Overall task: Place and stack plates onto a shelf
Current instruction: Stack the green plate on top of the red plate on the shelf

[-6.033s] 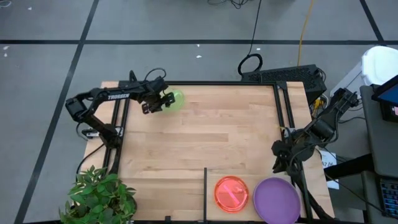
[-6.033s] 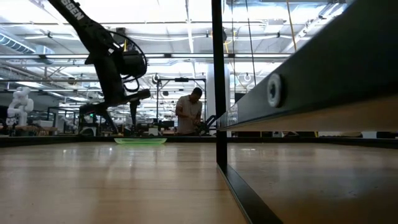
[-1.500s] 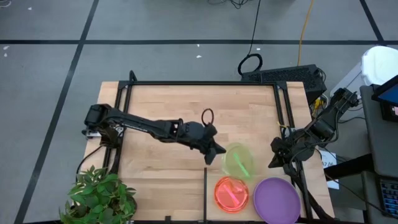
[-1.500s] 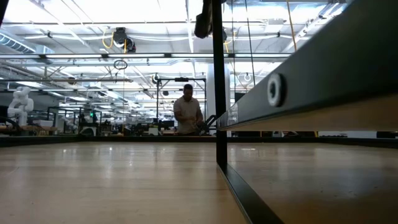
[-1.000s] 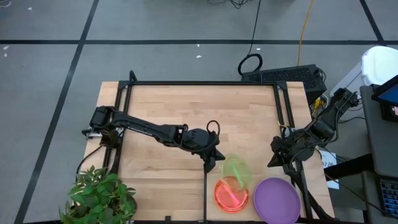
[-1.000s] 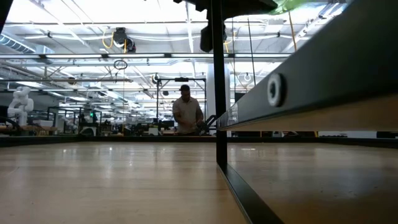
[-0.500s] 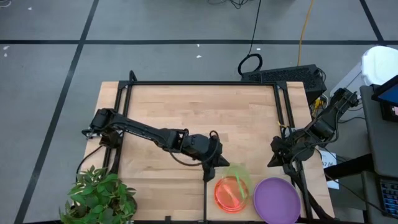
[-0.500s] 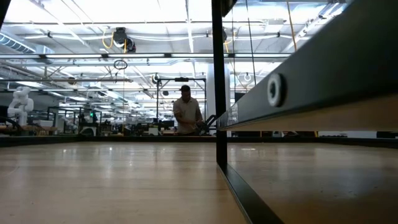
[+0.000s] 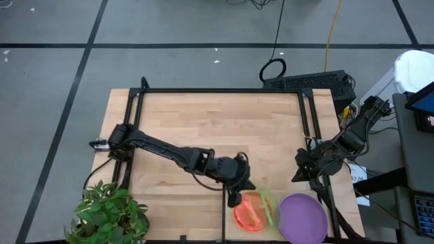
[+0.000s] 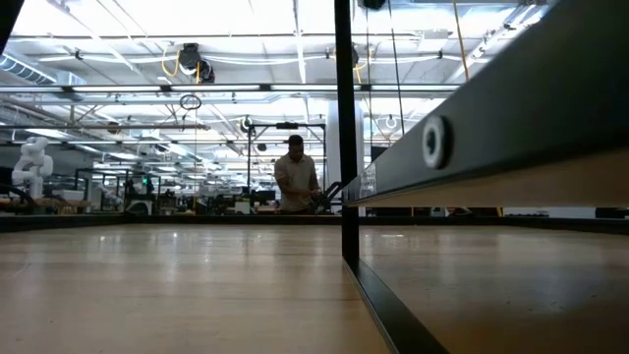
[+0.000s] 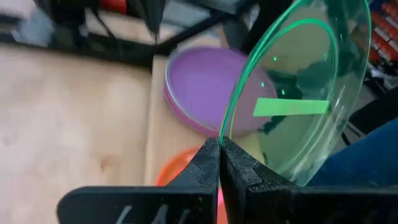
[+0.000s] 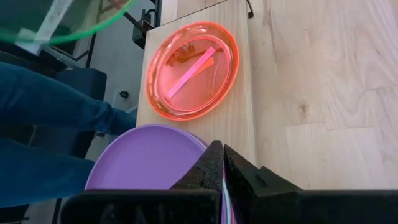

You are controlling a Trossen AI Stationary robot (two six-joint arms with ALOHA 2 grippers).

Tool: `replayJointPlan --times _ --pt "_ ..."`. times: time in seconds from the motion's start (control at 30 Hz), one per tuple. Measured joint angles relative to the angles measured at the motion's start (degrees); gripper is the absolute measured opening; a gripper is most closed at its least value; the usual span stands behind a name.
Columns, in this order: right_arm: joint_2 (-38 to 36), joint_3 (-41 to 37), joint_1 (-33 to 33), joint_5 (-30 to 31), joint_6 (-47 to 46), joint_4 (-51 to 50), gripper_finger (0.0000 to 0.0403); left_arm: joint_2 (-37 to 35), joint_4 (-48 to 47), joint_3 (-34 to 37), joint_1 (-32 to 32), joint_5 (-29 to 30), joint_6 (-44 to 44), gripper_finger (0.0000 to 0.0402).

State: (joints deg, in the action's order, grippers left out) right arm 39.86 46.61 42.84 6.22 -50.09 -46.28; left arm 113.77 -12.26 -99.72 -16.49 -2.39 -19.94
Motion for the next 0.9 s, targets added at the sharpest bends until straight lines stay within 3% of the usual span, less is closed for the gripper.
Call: replayJointPlan --times 0.23,0.5,0.7,0.9 --pt "0.0 0.0 0.0 0.0 2.9 0.1 0.0000 4.7 -1.0 -4.1 -2.1 0.3 -8.4 0.0003" --pt "0.0 0.0 0.0 0.0 7.6 -0.4 0.0000 4.9 -8.2 -4.0 -1.9 7.0 -12.9 0.0003" --pt "0.0 0.0 0.0 0.1 11.0 -0.9 0.0000 5.7 -12.2 -4.0 -0.6 6.9 -14.4 0.0003" --pt "0.0 0.0 0.0 0.0 11.4 -2.8 0.0000 6.9 -14.0 -3.9 -0.6 2.4 -16.5 0.0003"
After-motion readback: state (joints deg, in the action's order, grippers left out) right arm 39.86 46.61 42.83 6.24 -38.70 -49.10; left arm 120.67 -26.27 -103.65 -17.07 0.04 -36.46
